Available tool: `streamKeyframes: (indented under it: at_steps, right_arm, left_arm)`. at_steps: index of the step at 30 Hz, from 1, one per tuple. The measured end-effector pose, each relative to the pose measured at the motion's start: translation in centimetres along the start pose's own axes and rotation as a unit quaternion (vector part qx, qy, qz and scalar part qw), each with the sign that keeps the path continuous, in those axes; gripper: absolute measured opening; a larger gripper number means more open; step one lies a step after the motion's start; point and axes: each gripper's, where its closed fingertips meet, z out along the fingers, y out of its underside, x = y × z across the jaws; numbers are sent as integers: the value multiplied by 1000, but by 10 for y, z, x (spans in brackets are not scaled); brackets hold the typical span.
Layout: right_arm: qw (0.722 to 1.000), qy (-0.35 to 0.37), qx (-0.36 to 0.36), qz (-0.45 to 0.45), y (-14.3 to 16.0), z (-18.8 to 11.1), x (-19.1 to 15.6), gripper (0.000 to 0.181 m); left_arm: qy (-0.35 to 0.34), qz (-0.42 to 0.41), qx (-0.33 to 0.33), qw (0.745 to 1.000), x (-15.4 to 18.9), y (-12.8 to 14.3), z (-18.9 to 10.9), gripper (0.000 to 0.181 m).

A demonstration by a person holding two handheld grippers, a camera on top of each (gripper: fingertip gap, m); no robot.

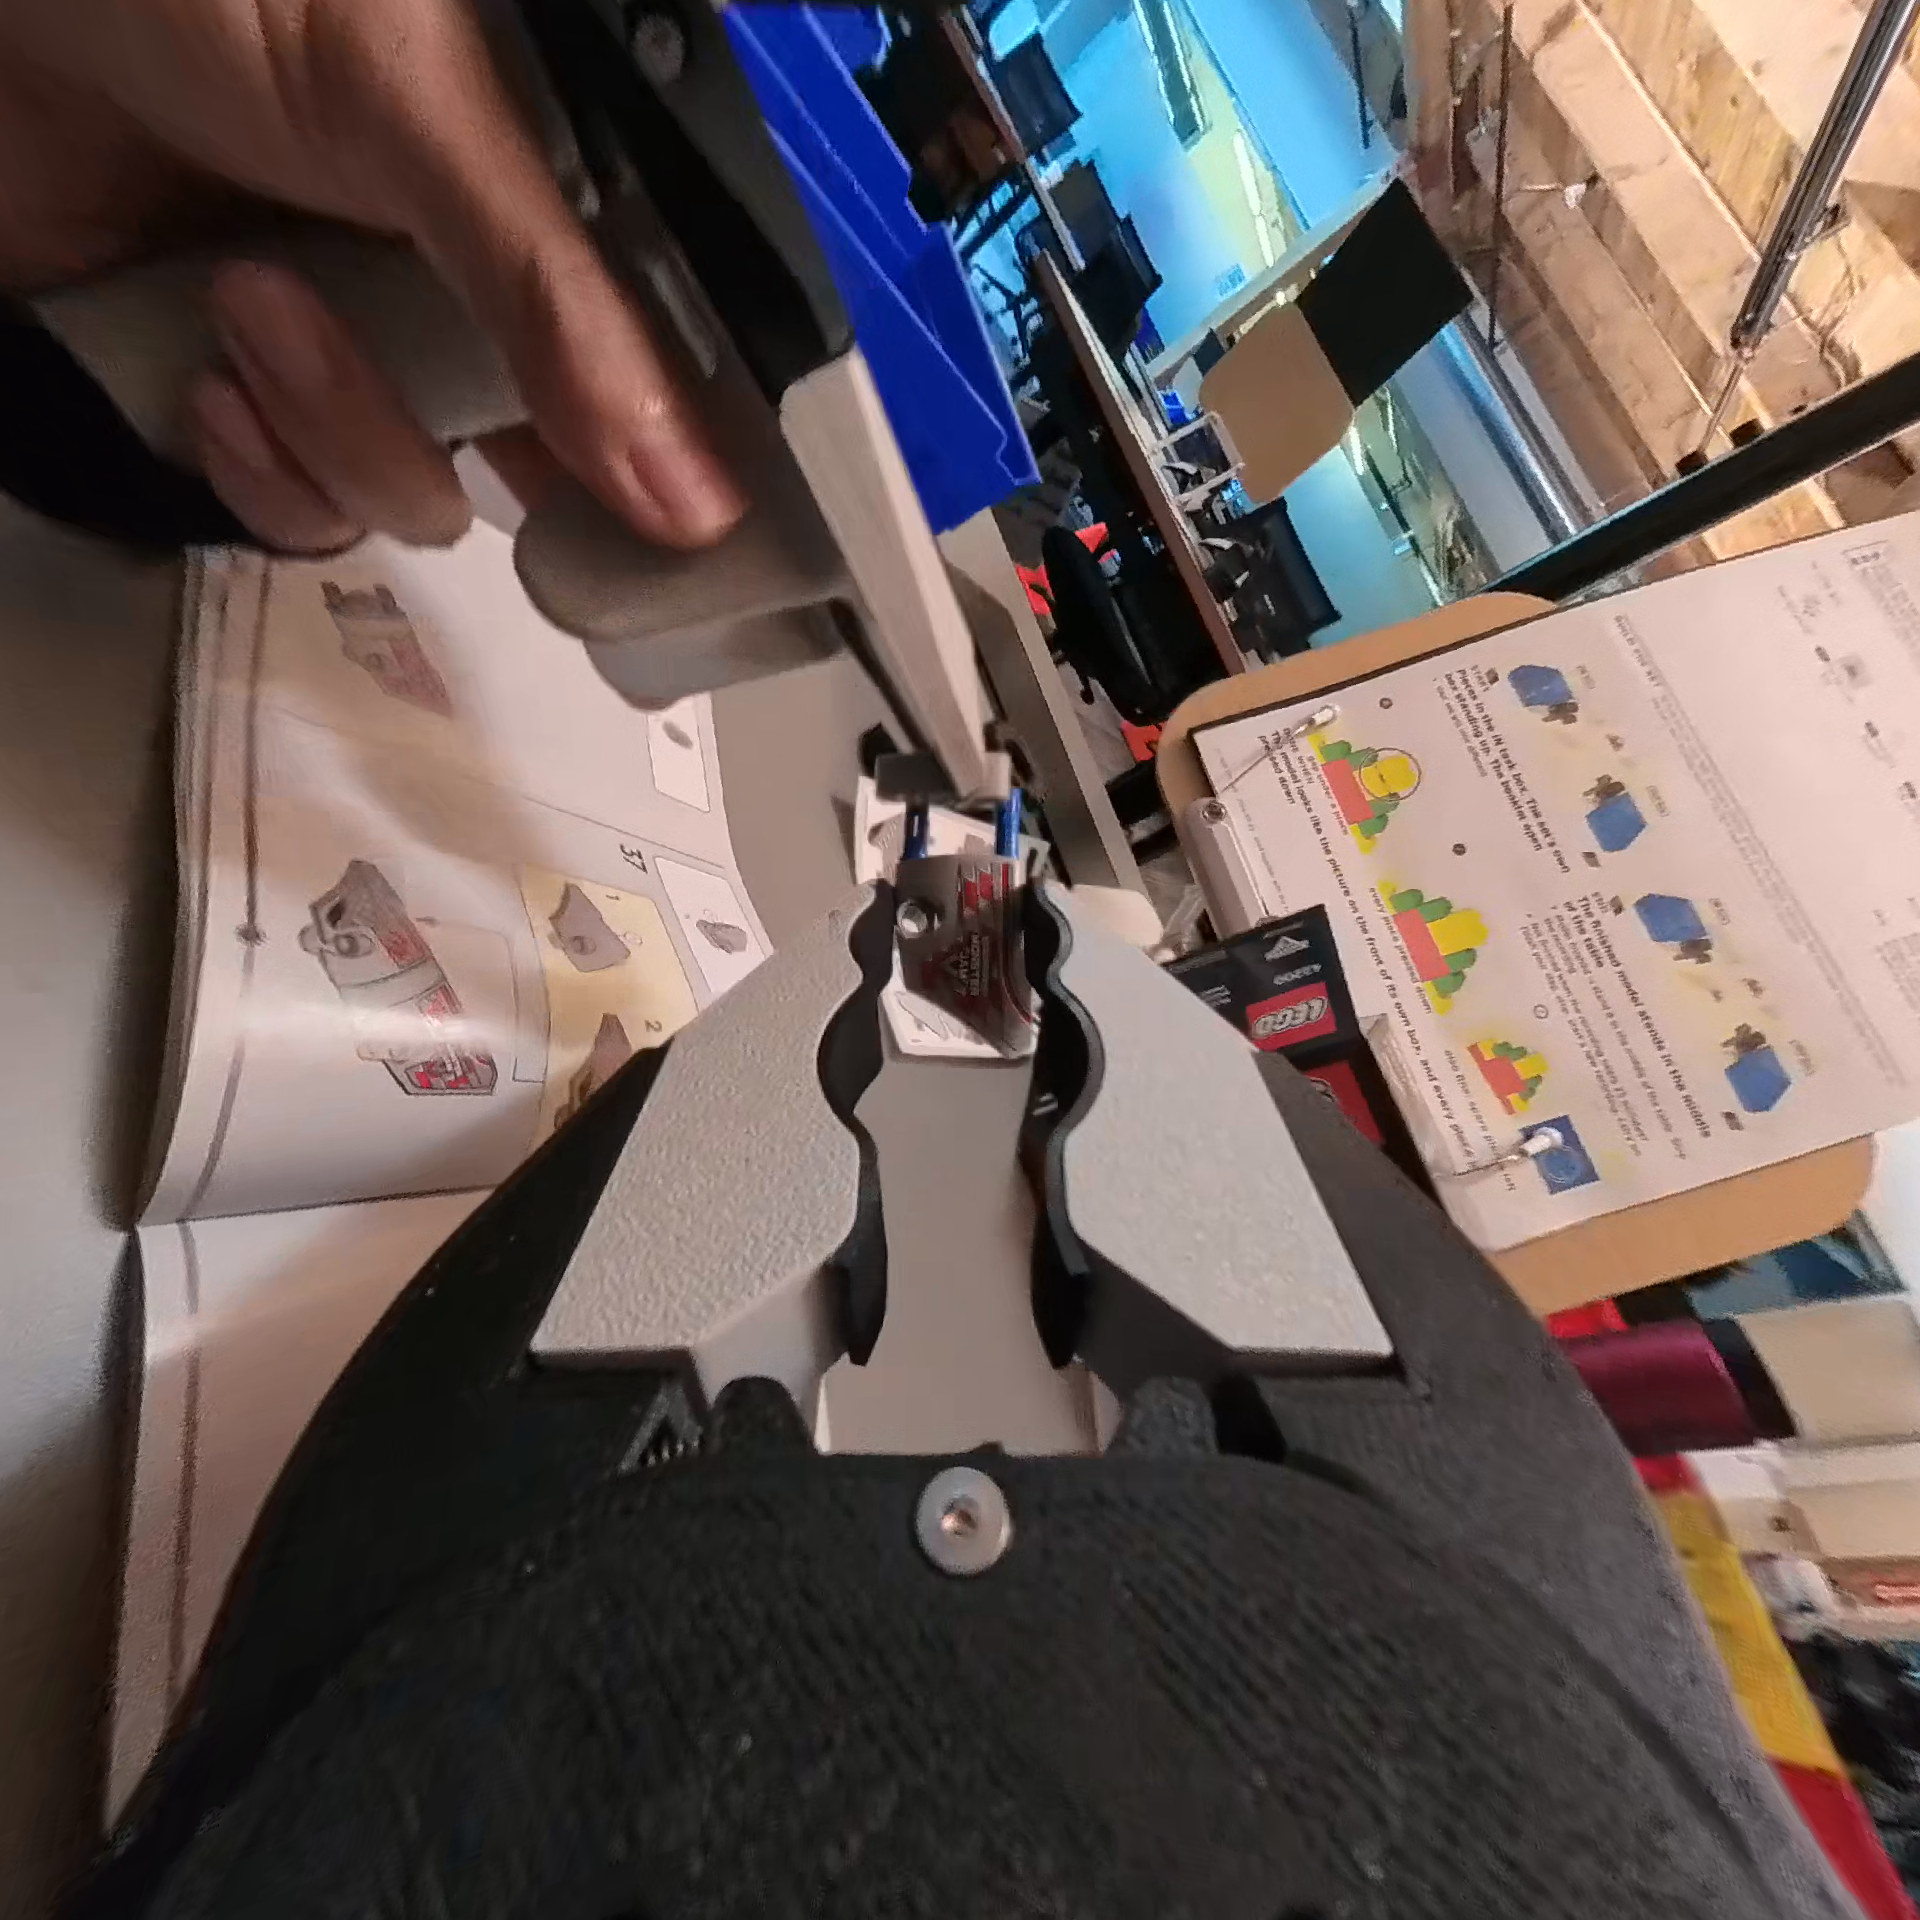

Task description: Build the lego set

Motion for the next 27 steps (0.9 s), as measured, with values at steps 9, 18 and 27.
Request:
streamKeyframes:
  at_steps: [9,18,27]
  right_arm:
    - [947,-231,-29,223,27,5,-52,22]
    - [897,-319,-78,296,47,0,-81,30]
    - [899,-318,-74,294,51,-1,-77,35]
  left_arm:
    - [-78,32,-19,996,-28,0,-12,12]
    - [-97,28,-56,993,-39,16,-10,13]
    - [-87,28,-50,995,-36,16,-9,12]
